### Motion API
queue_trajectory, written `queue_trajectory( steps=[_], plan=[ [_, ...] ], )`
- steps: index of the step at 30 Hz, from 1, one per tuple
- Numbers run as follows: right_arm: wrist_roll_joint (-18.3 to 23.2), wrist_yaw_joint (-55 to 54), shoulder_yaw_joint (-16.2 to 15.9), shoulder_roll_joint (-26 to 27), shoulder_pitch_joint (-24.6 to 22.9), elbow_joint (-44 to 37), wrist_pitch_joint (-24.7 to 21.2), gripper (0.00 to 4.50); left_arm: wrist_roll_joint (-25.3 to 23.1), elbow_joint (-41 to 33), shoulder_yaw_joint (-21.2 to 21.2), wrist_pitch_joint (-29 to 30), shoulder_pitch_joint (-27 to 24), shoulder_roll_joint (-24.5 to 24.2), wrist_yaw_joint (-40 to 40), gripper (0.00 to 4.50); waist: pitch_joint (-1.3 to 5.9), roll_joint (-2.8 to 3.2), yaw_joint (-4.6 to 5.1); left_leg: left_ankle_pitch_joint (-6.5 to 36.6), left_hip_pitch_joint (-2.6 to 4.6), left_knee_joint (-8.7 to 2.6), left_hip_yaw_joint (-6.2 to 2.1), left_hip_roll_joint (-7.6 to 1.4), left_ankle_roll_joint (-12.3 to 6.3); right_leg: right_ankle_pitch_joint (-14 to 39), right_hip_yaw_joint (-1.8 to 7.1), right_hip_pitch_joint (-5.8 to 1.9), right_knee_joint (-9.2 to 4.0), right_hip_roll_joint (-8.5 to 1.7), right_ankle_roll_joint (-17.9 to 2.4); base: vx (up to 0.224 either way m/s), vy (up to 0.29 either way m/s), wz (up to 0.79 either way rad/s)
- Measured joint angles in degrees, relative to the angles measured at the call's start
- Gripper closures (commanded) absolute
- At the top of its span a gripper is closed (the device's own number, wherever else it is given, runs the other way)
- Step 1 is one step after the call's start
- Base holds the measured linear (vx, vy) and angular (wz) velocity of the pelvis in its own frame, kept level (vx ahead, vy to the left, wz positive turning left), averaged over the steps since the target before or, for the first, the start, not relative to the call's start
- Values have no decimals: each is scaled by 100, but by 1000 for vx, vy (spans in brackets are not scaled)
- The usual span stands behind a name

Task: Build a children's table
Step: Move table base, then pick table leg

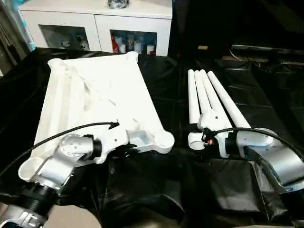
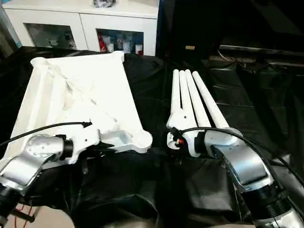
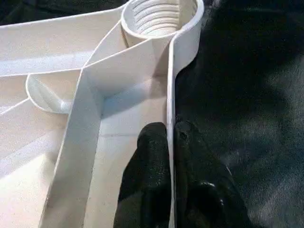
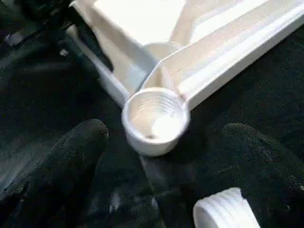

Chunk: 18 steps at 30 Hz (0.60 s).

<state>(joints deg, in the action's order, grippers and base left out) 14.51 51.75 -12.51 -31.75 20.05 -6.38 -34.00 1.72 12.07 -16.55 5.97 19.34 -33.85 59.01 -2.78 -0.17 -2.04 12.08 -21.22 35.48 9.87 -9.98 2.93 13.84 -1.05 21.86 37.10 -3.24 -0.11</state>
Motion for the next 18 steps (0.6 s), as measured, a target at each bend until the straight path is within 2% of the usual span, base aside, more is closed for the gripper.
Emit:
queue_trajectory(
  steps=[3, 4, 6, 9, 10, 12, 15, 18],
  plan=[
    [87, -44, 53, 47, 1, -4, -14, 11, 81, -199, 205, -23, -45, -159, 1, 357, -2, -3, -27, 0, 2, 0, 0, 0, 0, 0, 0, -2, 0, 0, 0, 0, 0, 0],
    [89, -127, 100, 155, 1, -5, -12, 11, 112, -270, 328, 6, -74, -185, -22, 341, -4, -8, -32, -1, 2, 0, 0, 0, 1, 0, 0, -3, 0, 0, -1, 0, 0, 0],
    [129, -336, 169, 397, 21, -1, -41, 6, 253, -441, 497, 179, -94, -223, -20, 338, -5, -12, -34, -2, 3, 0, 0, 0, 1, -1, 0, -3, 1, 0, -1, 0, 0, 0],
    [145, -1173, 466, 1082, 466, 340, -429, 0, 558, -823, 750, 556, -115, -317, 24, 324, -7, -15, 0, -7, 5, 0, 2, 1, 7, -4, 3, 0, 5, 0, -5, 0, 0, 0],
    [112, -1469, 568, 1189, 648, 480, -515, 0, 641, -929, 793, 618, -96, -305, 16, 300, -7, -16, -7, -8, 4, 0, 2, 2, 8, -4, 3, -1, 3, 0, -6, 0, 0, 0],
    [50, -1770, 671, 1246, 756, 563, -610, 0, 720, -970, 856, 665, -117, -296, -10, 296, -7, -27, -61, -6, 3, -1, 2, 2, 9, -4, 1, -4, -2, -1, -5, 0, 0, 0],
    [-149, -2731, 1015, 1735, 1043, 1170, -873, 0, 929, -1093, 963, 878, -138, -84, -133, 263, -15, -44, -89, -11, -1, -3, 5, 3, 15, -4, 2, 2, -1, -2, -5, 0, 0, 0],
    [-213, -3327, 1242, 1922, 1175, 1472, -982, 0, 1040, -1243, 963, 966, -141, 62, -196, 248, -20, -52, -122, -20, -5, -5, 6, 3, 32, -4, 2, 6, -1, -2, -4, 0, 0, 0]
  ],
)
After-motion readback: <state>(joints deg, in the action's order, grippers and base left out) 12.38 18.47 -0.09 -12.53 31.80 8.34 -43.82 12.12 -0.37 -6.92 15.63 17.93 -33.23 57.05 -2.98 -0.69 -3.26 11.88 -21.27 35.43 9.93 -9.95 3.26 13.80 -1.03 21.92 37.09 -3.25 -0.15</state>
